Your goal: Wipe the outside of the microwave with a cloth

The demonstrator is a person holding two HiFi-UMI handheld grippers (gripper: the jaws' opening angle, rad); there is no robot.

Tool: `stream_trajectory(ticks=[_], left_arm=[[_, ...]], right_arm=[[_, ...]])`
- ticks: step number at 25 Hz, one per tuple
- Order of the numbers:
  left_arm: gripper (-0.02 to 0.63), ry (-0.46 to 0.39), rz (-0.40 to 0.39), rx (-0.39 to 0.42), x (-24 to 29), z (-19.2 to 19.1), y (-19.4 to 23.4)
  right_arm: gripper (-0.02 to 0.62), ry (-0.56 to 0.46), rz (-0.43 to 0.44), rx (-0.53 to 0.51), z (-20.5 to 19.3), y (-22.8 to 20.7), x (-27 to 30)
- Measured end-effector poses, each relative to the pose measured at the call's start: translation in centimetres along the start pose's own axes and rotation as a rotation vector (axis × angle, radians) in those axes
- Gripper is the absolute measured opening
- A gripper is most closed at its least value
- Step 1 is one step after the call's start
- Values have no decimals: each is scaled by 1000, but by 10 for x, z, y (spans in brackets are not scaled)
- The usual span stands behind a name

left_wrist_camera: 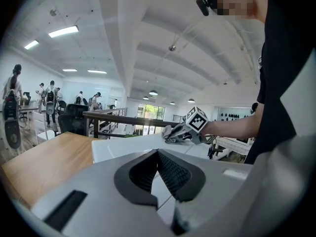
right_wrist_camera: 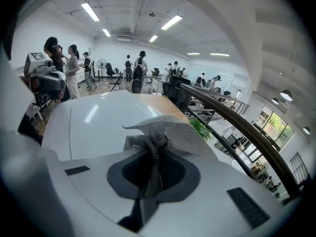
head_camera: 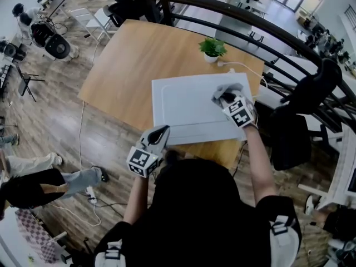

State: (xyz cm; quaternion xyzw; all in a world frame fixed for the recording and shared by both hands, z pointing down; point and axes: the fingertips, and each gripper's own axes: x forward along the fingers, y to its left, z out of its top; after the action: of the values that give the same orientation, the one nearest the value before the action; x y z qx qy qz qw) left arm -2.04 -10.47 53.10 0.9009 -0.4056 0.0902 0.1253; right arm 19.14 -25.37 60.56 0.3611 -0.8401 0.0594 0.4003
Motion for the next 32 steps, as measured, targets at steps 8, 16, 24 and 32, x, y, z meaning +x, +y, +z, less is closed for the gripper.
stream_trajectory(ticks=[8,16,24,32], left_arm=[[0,13,6,-6,10,-2,-16],[0,8,13,4,19,0,-32],[0,10,16,4,27,-1,-49],[0,14,29,-14,30,-4,-58]], right_arm=[[17,5,-13,8,-18,-22,-10],[17,6,-36,26,-37,-45,-24],[17,-3,-55,28,-49,-63,-36],[17,13,-45,28,-59,-70,-40]])
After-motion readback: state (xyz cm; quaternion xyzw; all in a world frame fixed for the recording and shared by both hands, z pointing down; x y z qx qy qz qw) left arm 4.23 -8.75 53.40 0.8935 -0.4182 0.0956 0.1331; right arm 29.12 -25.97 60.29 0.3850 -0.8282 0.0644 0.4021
